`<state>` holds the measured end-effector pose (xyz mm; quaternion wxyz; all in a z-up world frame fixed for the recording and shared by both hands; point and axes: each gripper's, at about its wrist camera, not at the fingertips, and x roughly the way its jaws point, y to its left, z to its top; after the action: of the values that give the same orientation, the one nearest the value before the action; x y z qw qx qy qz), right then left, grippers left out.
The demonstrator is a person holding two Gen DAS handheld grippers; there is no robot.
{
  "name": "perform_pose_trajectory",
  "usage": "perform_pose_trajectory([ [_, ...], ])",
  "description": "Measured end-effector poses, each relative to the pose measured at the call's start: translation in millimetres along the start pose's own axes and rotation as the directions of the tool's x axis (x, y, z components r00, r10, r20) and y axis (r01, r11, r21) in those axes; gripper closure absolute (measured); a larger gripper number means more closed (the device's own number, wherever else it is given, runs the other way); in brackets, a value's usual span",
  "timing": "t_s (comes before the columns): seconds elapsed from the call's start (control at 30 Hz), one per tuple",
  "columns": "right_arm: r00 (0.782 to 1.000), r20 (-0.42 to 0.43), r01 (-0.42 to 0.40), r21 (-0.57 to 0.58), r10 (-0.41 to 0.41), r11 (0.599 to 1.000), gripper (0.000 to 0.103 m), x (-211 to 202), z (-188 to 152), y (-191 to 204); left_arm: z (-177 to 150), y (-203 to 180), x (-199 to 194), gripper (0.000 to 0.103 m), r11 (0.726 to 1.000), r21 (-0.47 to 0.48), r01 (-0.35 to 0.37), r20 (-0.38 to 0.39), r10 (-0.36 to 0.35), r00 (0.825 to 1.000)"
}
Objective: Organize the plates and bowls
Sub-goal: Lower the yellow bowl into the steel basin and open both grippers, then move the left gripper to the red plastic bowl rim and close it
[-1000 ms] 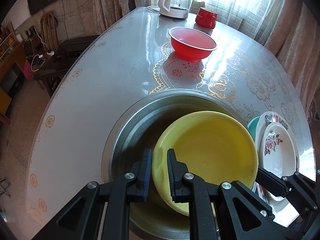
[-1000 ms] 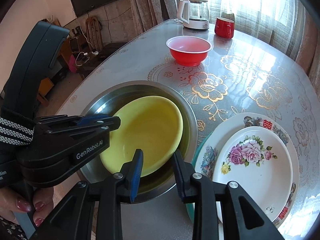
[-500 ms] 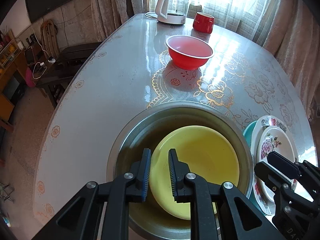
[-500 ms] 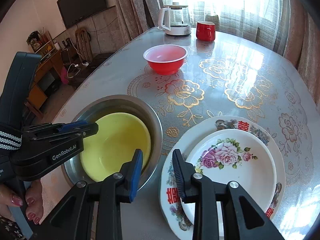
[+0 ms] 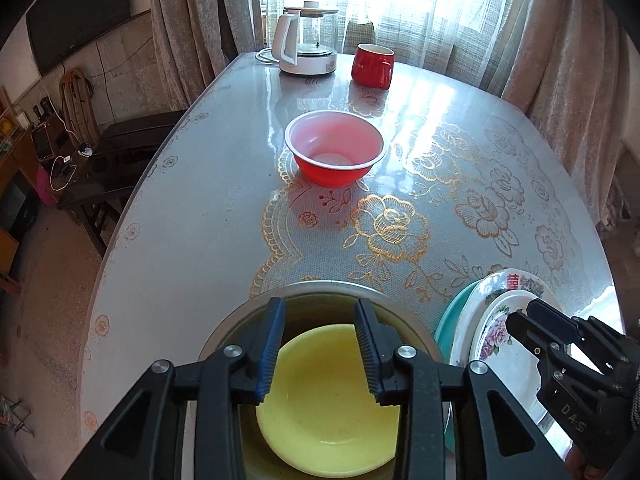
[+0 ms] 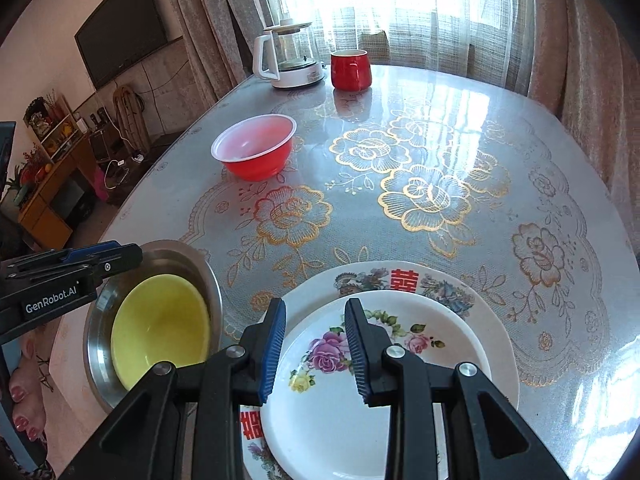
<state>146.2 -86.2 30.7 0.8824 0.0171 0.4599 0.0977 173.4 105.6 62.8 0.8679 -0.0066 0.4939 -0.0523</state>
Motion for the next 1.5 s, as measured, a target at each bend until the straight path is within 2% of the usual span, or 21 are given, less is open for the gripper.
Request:
perform_pose_trajectory([
  [0.07, 1.000, -0.002, 0.003, 0.012, -0.003, 1.000, 0.072, 3.3, 3.4, -7.8, 10.1, -7.8, 2.1, 0.050, 1.000, 0.018, -0.003, 0.015, 0.003, 1.000],
  [0.17, 1.000, 0.001, -0.004, 0.027, 0.004, 1.000, 0.072, 7.5, 9.7, -17.7, 27.4, -12.1, 8.9, 0.044, 1.000, 0.013, 0.003, 0.017, -0.003, 1.000],
  [0.27, 1.000, 0.007, -0.003, 0.025, 0.003, 1.000, 0.072, 11.5, 18.4, -23.5, 42.1, -12.2, 19.8, 0.040, 1.000, -0.007, 0.016, 0.001, -0.016, 1.000],
  [0.47, 1.000, -0.001, 0.029, 0.035, -0.029, 0.999, 0.072, 24.7, 37.7, -34.3, 65.9, -14.6, 42.3, 0.039, 1.000, 0.005, -0.024, -0.012, 0.024, 1.000],
  [0.63, 1.000, -0.003, 0.013, 0.042, -0.013, 0.999, 0.072, 38.0, 57.7, -45.6, 79.9, -4.5, 56.4, 0.035, 0.999, -0.043, -0.020, -0.025, 0.019, 0.999],
  [0.8, 1.000, -0.021, 0.015, -0.006, -0.015, 1.000, 0.072, 62.7, 91.1, -51.6, 90.8, 9.7, 76.3, 0.035, 0.994, -0.096, -0.044, -0.056, 0.039, 0.998],
  [1.07, 0.994, -0.096, -0.049, 0.049, 0.053, 0.998, 0.072, 106.2, 131.7, -48.8, 108.0, 33.6, 96.7, 0.035, 0.981, -0.189, -0.038, -0.071, 0.025, 0.997],
  [1.2, 0.990, -0.090, -0.099, 0.097, 0.108, 0.990, 0.072, 117.3, 145.5, -39.4, 117.4, 44.0, 104.4, 0.036, 0.969, -0.243, -0.031, -0.055, 0.018, 0.998],
  [1.37, 0.974, -0.082, -0.196, 0.178, 0.213, 0.964, 0.070, 133.5, 159.9, -27.4, 125.7, 43.9, 116.9, 0.041, 0.972, -0.234, -0.022, -0.072, 0.006, 0.997],
  [1.5, 0.966, -0.091, -0.220, 0.202, 0.241, 0.955, 0.070, 147.9, 167.9, -15.7, 126.2, 39.0, 127.0, 0.047, 0.977, -0.211, -0.012, -0.090, -0.007, 0.996],
])
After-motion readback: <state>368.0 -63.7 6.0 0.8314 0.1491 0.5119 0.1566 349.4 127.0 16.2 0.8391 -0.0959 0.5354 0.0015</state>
